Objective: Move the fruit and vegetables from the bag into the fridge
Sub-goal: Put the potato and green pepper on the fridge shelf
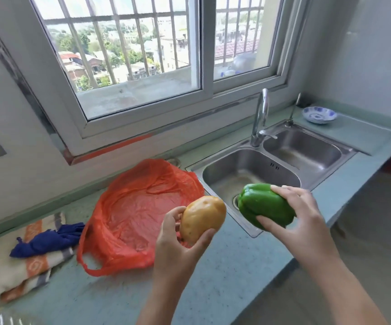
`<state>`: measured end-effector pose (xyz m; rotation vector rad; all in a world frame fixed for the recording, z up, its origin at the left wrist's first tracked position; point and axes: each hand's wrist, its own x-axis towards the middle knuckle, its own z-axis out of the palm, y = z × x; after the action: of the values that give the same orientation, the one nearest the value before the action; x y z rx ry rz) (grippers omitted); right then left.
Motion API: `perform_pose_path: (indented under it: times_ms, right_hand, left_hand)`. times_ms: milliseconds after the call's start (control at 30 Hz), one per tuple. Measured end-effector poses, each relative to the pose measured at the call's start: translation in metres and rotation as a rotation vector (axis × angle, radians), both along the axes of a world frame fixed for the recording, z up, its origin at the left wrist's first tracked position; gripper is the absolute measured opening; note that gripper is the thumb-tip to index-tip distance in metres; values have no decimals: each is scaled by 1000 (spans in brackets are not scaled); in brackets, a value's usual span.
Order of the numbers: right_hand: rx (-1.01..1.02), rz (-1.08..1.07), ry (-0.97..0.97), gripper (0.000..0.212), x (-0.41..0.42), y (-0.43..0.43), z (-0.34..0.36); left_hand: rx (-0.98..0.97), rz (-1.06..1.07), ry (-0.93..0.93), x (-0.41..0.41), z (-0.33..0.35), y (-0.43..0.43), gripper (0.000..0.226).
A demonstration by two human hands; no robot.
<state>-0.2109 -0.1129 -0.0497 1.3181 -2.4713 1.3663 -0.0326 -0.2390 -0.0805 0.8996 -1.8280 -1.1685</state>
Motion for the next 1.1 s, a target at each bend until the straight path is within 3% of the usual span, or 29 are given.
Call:
perform_pose_path:
  times_ms: [467, 667, 1100]
  right_hand:
    - [-109, -445, 91, 59, -46, 177, 10]
    - [-148, -586, 123, 59, -74, 287, 14]
    - [-167, -897, 173, 58, -114, 544, 11]
  left_hand:
    - [-61, -415, -6, -117, 19, 113, 50]
    - [-10, -561, 18, -172, 28, 216, 51]
    - [-122, -927, 33, -282, 32, 464, 55]
